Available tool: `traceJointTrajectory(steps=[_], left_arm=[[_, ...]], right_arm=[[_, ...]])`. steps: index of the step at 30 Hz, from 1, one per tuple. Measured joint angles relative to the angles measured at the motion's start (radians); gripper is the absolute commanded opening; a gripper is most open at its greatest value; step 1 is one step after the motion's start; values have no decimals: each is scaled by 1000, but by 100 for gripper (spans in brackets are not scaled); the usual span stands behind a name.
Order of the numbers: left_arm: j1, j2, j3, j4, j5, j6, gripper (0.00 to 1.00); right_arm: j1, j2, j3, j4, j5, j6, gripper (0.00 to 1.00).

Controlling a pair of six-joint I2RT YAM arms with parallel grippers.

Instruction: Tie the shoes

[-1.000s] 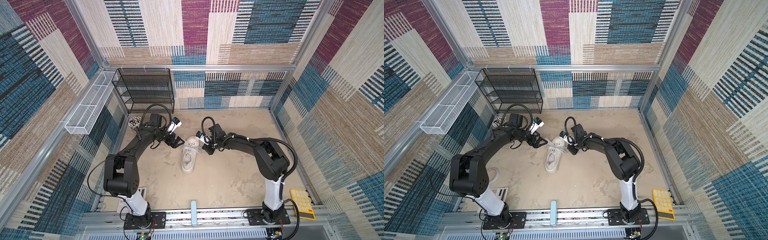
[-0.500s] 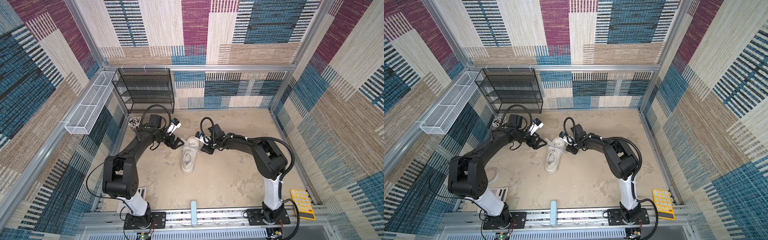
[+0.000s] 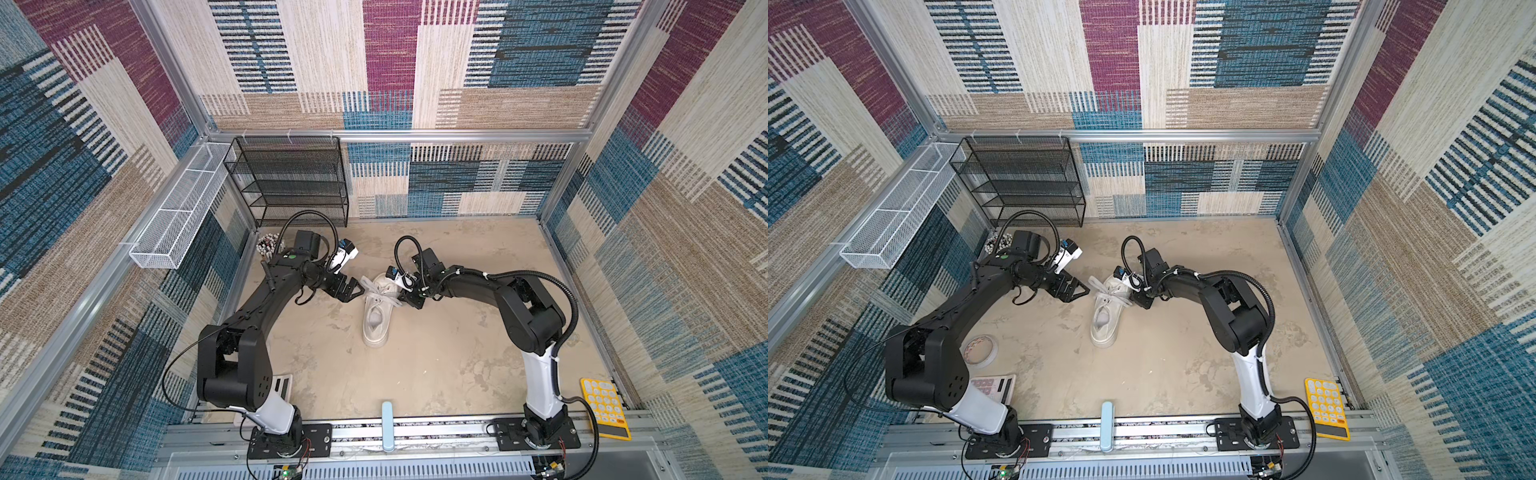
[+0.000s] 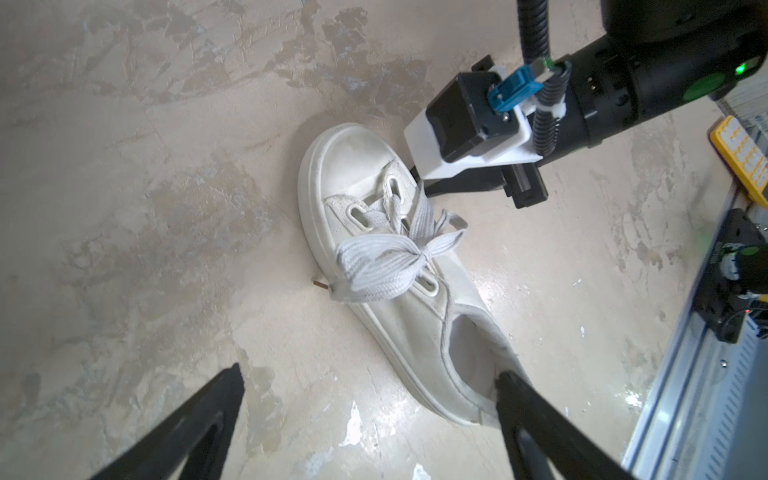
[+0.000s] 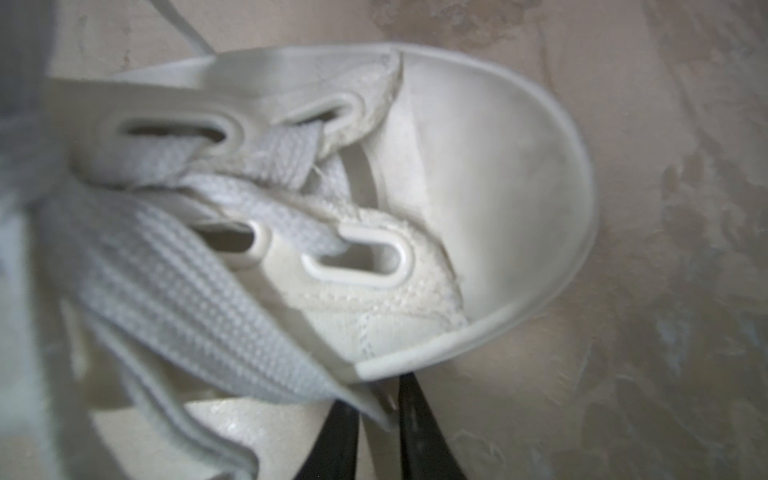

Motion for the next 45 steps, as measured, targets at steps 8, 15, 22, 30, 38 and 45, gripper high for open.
traceJointTrajectory(steps=[8, 15, 22, 30, 38, 45], left_arm=[[-53, -5, -32, -8, -3, -171, 97], [-146, -16, -89, 0, -98, -265, 94], [-180, -49, -192, 66, -205, -370, 87], [-202, -135, -381, 291, -252, -512, 82], [-202, -93, -351, 373, -260, -559, 81], [-204, -40, -361, 373, -262, -559, 78]], right_arm=[[-1, -35, -27, 1, 14, 2, 0], [-11, -79, -61, -12, 26, 43, 0], [-14, -84, -40, -28, 24, 64, 0], [-15, -89, -49, -31, 48, 79, 0], [-29, -137, -98, -55, 94, 104, 0], [-30, -142, -105, -63, 100, 127, 0]])
